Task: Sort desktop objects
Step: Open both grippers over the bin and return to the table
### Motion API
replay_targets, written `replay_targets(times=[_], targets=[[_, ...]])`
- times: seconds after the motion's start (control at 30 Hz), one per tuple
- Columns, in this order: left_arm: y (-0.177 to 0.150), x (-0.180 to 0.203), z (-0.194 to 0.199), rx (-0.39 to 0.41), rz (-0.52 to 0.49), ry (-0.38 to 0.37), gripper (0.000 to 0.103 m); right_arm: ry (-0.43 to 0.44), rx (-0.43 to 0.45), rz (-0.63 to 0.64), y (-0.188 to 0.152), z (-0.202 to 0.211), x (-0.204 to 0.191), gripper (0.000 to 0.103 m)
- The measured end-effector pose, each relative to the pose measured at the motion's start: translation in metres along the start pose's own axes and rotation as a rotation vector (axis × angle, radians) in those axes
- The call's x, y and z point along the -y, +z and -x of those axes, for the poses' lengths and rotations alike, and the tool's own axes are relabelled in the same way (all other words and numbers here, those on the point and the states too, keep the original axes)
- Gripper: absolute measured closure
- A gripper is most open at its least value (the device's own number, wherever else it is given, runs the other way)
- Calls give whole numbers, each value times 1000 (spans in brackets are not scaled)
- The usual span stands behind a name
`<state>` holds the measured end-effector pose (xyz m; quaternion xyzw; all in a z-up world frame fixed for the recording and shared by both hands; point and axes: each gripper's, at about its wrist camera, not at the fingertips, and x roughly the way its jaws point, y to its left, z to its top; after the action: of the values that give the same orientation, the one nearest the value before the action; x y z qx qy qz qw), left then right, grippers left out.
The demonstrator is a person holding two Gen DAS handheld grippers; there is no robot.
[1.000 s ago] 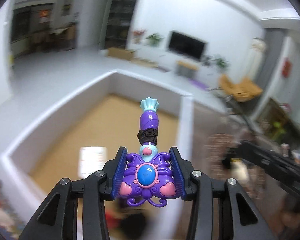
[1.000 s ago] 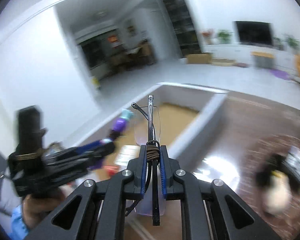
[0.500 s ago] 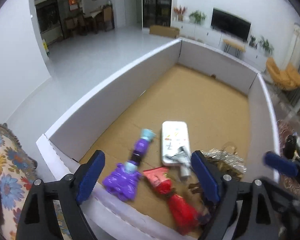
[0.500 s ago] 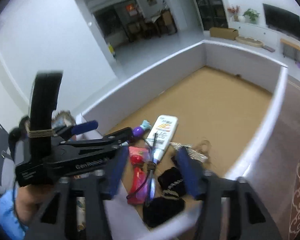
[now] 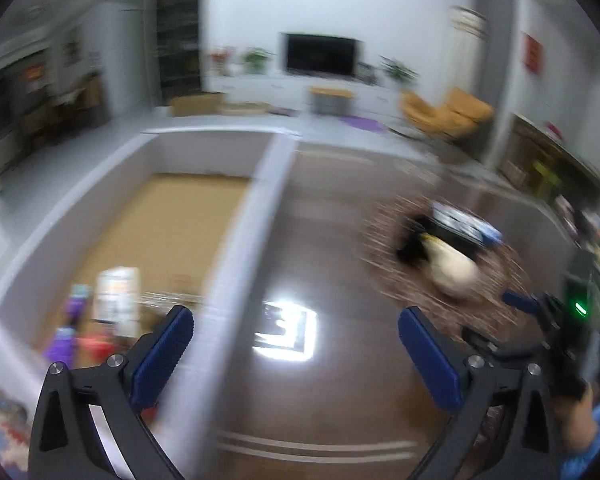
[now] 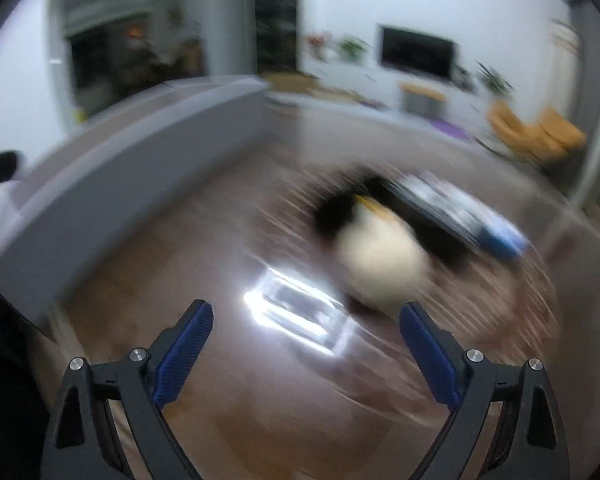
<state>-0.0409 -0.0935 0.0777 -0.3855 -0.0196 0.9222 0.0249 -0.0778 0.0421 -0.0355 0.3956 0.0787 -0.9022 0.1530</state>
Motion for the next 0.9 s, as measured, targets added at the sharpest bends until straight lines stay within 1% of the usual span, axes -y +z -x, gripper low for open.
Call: replay_targets(times=[0.03, 0.1, 0.13, 0.2, 0.23, 0.27, 0.33, 0.37, 0.4, 0.47, 0.53, 0.57, 0.63, 0.9], targets=[[-6, 19, -12, -32, -24, -34, 0, -26, -26, -24, -8, -3, 18, 8], [-20, 50, -40, -99, -66, -58, 0, -67, -75, -73, -22, -6, 50, 8], [-30, 65, -59, -136, -90, -56, 0, -90, -106, -99, -34, -8, 67, 8], [-45, 85, -85, -189, -130, -36, 0, -117, -139, -132, -48, -5, 88, 7], [-52, 92, -96, -209, -157, -20, 0, -100, -134, -165, -53, -4, 97, 6], [-58, 99, -104, -218, -185, 1, 0, -110, -120, -175, -56, 1, 103, 6], [-64, 105, -111, -222, -228, 37, 0, -123, -110, -196, -59, 1, 108, 4], [-63, 103, -111, -206, -222, 26, 0, -117, -110, -198, -59, 0, 108, 3], [-61, 102, -115, -210, -211, 21, 0, -125, -117, -192, -58, -2, 106, 0], [-57, 100, -120, -217, -182, -2, 0, -137, -125, -186, -55, -2, 99, 0], [-53, 94, -125, -215, -131, -32, 0, -142, -125, -192, -53, -5, 99, 0], [-51, 93, -126, -194, -121, -22, 0, -142, -126, -193, -52, -8, 102, 0], [-53, 92, -128, -177, -113, -16, 0, -142, -126, -193, -50, -11, 102, 0], [-56, 93, -130, -174, -113, -20, 0, -143, -126, -194, -51, -12, 102, 0]])
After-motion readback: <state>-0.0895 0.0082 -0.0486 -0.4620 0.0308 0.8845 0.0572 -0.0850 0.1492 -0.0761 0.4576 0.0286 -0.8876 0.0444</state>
